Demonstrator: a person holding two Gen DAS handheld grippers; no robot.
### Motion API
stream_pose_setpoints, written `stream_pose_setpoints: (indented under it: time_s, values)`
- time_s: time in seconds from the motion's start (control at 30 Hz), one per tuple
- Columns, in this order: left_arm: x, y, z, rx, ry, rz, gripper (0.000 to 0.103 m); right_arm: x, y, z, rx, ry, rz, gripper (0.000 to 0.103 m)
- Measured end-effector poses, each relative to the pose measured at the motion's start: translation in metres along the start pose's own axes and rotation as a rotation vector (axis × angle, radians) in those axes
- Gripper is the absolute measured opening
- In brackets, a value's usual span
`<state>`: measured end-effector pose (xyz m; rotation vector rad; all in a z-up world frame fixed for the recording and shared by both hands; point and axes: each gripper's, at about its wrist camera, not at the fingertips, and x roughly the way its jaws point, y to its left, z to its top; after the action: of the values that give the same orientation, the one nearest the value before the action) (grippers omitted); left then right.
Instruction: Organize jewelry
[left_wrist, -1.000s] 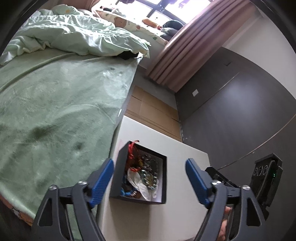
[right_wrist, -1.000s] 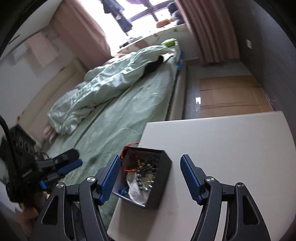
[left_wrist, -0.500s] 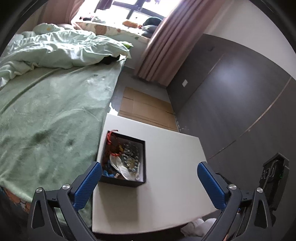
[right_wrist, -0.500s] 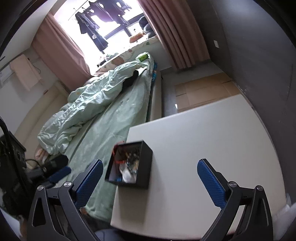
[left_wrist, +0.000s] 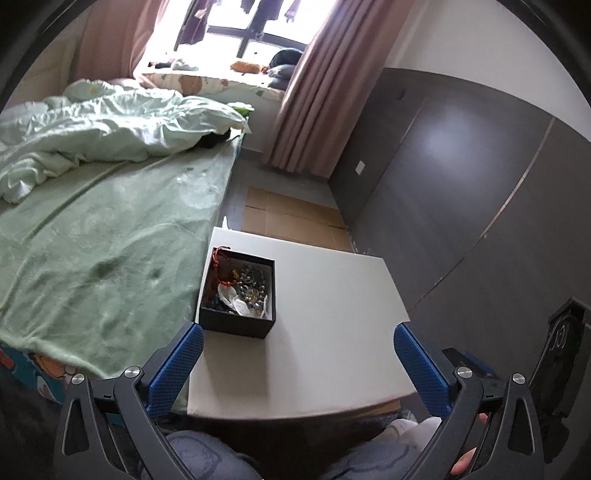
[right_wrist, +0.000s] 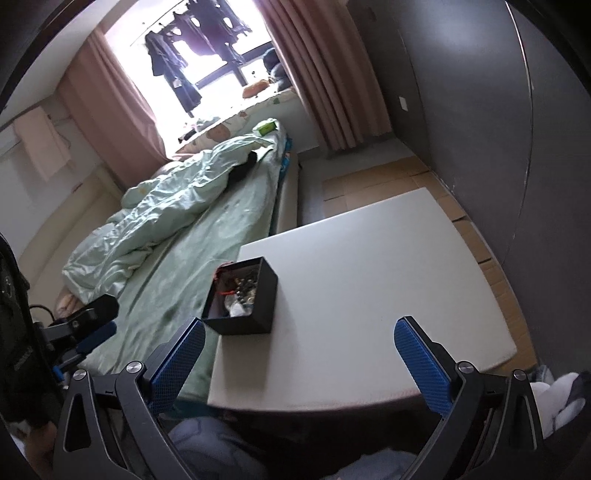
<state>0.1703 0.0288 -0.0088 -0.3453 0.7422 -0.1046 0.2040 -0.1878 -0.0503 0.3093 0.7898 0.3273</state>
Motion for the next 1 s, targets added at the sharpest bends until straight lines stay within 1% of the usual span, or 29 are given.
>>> stream_pose_setpoints:
  time_s: [0.2,0.57,0.73,1.0]
  values:
    - [-0.025,-0.006,-0.019,0.005,-0.023,0.0,0.103,-0.028,0.009,-0.011,-0.053,-0.006,-0.013,0.103]
    - [-0.066,-0.016,-0.061,0.052,-0.054,0.004,0.103,-0.073,0.015,-0.049,-0.097,-0.032,-0.05,0.103]
    - [-0.079,-0.018,-0.074,0.064,-0.069,0.015,0.103,-0.084,0.017,-0.065,-0.1,-0.026,-0.06,0.103]
    - [-0.097,-0.021,-0.084,0.082,-0.081,0.009,0.103,-0.095,0.027,-0.072,-0.108,-0.027,-0.053,0.103]
